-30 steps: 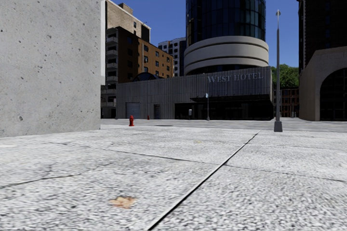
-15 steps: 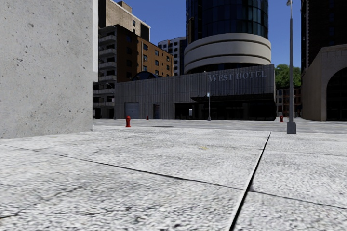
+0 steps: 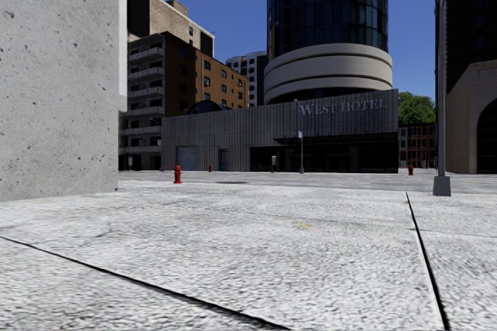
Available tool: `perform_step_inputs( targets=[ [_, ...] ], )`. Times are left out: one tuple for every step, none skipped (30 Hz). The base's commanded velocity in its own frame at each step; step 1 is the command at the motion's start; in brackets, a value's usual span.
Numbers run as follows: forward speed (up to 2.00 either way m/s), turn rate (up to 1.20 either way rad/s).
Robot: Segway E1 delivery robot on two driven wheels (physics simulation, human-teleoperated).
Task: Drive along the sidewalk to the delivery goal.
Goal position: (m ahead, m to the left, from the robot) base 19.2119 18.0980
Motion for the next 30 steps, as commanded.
perform_step_inputs(
  targets=[
    [2.0, -0.03],
    [2.0, -0.03],
    [2.0, -0.03],
    [2.0, -0.03],
    [2.0, -0.03],
    [2.0, -0.03],
    [2.0, -0.03],
    [2.0, -0.03],
    [2.0, -0.03],
    [2.0, -0.03],
    [2.0, -0.03],
    [2.0, -0.03],
    [2.0, -0.03],
    [2.0, -0.03],
    [2.0, -0.03],
    [2.0, -0.03],
    [2.0, -0.03],
    [2.0, -0.03],
    [2.0, -0.03],
    [2.0, -0.03],
    [2.0, -0.03],
    [2.0, -0.03],
    [2.0, -0.03],
    [2.0, -0.03],
    [2.0, -0.03],
    [2.0, -0.03],
    [2.0, -0.03],
    [2.0, -0.03],
    [2.0, -0.03],
    [2.0, -0.03]
  ],
)
